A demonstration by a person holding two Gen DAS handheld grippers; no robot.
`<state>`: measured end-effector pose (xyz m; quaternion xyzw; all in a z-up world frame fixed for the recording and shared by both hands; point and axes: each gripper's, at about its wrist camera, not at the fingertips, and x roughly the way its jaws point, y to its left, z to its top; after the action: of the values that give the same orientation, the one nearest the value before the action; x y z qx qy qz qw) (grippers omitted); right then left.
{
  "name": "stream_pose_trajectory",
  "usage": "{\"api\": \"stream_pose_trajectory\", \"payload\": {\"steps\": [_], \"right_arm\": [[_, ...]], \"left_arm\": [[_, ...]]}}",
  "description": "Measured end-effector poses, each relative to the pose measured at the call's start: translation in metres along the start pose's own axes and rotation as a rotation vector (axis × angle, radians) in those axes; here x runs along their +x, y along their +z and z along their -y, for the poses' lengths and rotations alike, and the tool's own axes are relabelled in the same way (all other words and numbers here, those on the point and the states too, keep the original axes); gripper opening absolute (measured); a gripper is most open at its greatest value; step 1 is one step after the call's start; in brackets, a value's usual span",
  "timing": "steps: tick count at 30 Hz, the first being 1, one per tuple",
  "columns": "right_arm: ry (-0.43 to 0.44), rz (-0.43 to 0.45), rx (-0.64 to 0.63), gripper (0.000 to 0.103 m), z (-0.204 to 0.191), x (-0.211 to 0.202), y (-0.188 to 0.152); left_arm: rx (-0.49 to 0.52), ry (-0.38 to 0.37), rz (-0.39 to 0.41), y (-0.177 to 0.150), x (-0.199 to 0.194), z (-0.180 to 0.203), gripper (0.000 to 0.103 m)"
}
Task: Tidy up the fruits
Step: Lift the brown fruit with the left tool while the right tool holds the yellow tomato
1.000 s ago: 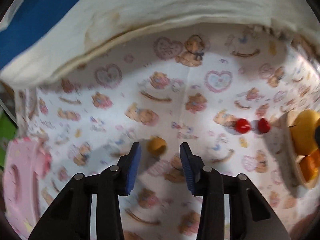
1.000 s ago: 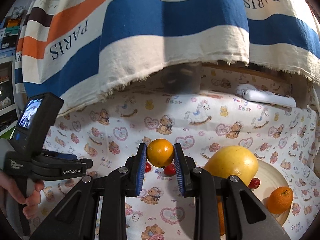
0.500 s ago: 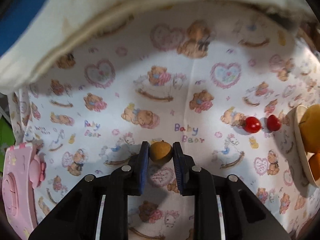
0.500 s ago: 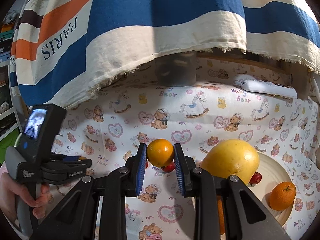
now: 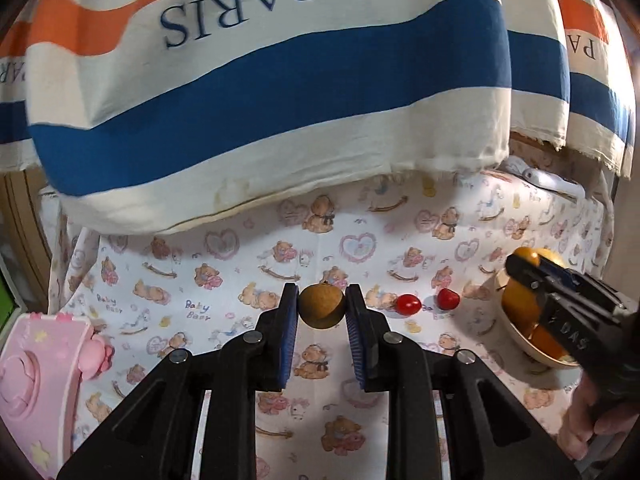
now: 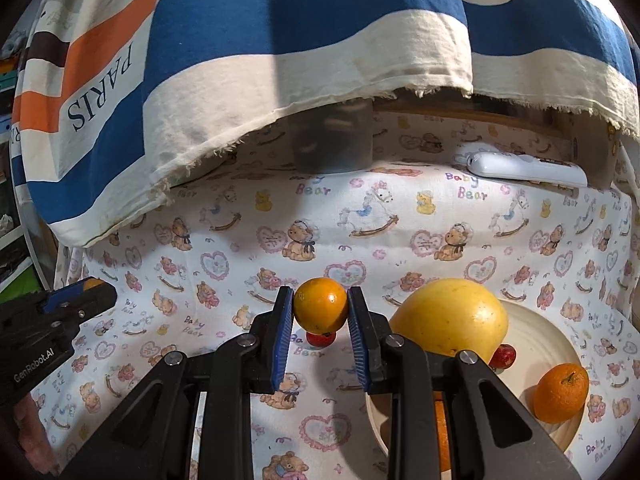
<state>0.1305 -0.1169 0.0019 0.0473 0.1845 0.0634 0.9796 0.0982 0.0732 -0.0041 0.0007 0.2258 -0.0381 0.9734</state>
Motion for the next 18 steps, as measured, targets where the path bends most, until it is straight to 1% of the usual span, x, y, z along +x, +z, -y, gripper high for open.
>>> {"api": "stream_pose_trajectory", "payload": {"steps": [3,5,7,11,13,15,18], "right_arm": [[-0.001,0.012,-0.013,0.028,-0.002,-0.002,0.000],[0.001,0.018,-0.018,0.028,-0.003,-0.003,0.000],[0.001,0.020,-0.023,0.028,-0.004,-0.003,0.000],[0.000,0.025,-0.028,0.028,-0.005,-0.004,0.000],[-0.002,0.028,-0.031,0.028,-0.006,-0.004,0.000],[-0.003,0.032,-0.039,0.028,-0.008,-0.005,0.000],[0.023,0.038,-0.056,0.028,-0.011,-0.007,-0.001]], "left_arm": [[0.008,0.002,0.069,0.002,0.004,-0.008,0.023],[0.002,-0.009,0.106,0.001,0.001,-0.010,0.023],[0.020,0.002,0.132,0.001,-0.003,-0.007,0.023],[0.033,-0.002,0.149,-0.002,-0.006,-0.002,0.023],[0.024,-0.012,0.149,-0.001,-0.005,-0.004,0.023],[0.006,-0.007,0.147,0.000,-0.004,-0.008,0.023],[0.008,-0.003,0.157,-0.001,-0.006,-0.007,0.023]]}}
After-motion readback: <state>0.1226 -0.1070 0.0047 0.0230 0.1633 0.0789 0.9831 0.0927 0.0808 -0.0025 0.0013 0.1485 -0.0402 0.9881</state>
